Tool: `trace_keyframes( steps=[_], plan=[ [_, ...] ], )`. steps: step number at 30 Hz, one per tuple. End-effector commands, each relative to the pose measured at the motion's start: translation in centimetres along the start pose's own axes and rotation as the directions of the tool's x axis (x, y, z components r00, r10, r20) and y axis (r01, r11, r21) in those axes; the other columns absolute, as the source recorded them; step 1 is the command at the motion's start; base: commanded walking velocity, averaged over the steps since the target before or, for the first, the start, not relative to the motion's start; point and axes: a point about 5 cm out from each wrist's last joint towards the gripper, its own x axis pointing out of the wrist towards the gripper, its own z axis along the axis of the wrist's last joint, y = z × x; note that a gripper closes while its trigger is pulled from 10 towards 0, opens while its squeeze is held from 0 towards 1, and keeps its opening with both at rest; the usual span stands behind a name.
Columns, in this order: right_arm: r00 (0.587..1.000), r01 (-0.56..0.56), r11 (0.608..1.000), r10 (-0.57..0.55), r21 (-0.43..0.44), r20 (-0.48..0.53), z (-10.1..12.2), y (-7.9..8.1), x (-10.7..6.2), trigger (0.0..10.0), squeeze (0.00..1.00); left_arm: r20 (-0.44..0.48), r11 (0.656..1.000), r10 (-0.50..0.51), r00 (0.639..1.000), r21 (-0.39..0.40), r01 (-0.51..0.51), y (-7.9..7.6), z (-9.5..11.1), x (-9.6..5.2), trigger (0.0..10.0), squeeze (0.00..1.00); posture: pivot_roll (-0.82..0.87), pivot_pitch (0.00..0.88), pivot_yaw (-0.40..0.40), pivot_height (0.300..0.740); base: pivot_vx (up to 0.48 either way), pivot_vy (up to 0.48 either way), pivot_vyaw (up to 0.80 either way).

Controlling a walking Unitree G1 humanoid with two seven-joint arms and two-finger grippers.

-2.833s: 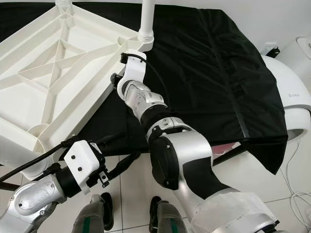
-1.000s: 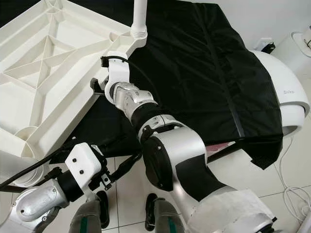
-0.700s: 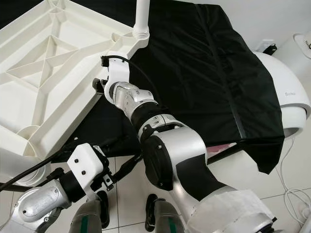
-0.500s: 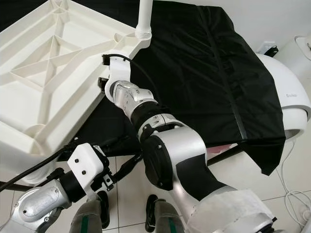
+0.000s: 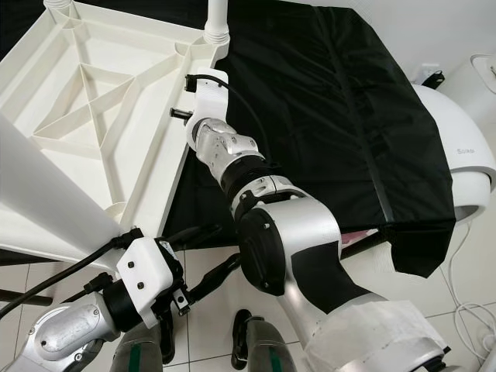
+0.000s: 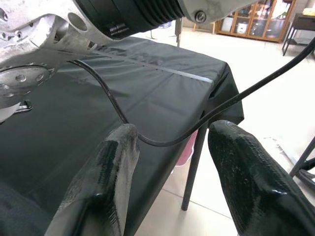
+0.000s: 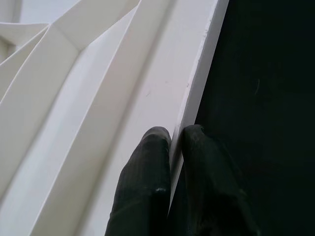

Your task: Building children table

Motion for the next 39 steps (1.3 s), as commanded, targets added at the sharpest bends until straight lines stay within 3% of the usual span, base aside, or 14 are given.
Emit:
trace_keyframes(
  steps=[1, 4, 5, 17, 22, 28, 31, 39],
  plan=[
    [0.997, 0.069, 0.997, -0.069, -0.016, -0.031, -0.6, -2.1, 0.2, 1.1, 0.00, -0.015, 0.996, 0.090, 0.996, 0.016, -0.090, 0.6, 0.1, -0.4, 10.0, 0.00, 0.11, 0.288, -0.140, 0.740, 0.000, 0.000, 0.00],
    [0.995, 0.097, 0.995, -0.097, -0.006, -0.006, -0.1, -2.7, 0.2, 0.9, 0.00, -0.016, 0.996, 0.092, 0.996, 0.019, -0.092, 0.7, 0.0, -0.4, 10.0, 0.00, 0.11, 0.291, -0.136, 0.740, 0.000, 0.000, 0.00],
    [0.994, 0.111, 0.994, -0.111, -0.004, 0.003, 0.1, -3.0, 0.2, 0.0, 0.00, -0.017, 0.995, 0.093, 0.996, 0.020, -0.093, 0.7, 0.0, -0.4, 10.0, 0.00, 0.11, 0.291, -0.136, 0.740, 0.000, 0.000, 0.00],
    [0.986, 0.160, 0.985, -0.155, -0.073, 0.064, 1.7, -5.4, 0.0, 0.0, 0.00, -0.033, 0.996, 0.092, 0.995, 0.006, -0.091, 0.6, 0.0, -0.8, 10.0, 0.00, 0.11, 0.300, -0.121, 0.740, 0.000, 0.000, 0.00],
    [0.981, 0.169, 0.982, -0.160, -0.087, 0.106, 2.9, -6.2, -0.1, 0.0, 0.00, -0.088, 0.998, 0.037, 0.995, -0.055, -0.042, 0.8, -1.0, -2.0, 10.0, 0.00, 0.12, 0.308, -0.116, 0.740, 0.000, 0.000, 0.00],
    [0.979, 0.173, 0.980, -0.160, -0.098, 0.123, 3.6, -6.5, -0.2, 0.0, 0.00, -0.123, 0.998, -0.032, 0.992, -0.061, 0.024, 0.3, -1.4, -2.7, 10.0, 0.00, 0.12, 0.311, -0.113, 0.740, 0.000, 0.000, 0.00],
    [0.978, 0.170, 0.973, -0.148, -0.153, 0.146, 4.3, -7.0, -0.3, 0.0, 0.00, -0.141, 0.990, -0.101, 0.985, -0.107, 0.087, -0.4, -1.5, -3.2, 10.0, 0.00, 0.12, 0.317, -0.107, 0.740, 0.000, 0.000, 0.00],
    [0.979, 0.157, 0.963, -0.124, -0.218, 0.159, 4.9, -7.7, -0.5, 0.0, 0.00, -0.159, 0.983, -0.148, 0.976, -0.129, 0.128, -0.4, -1.5, -4.0, 10.0, 0.00, 0.12, 0.332, -0.095, 0.740, 0.000, 0.000, 0.00]
  ],
)
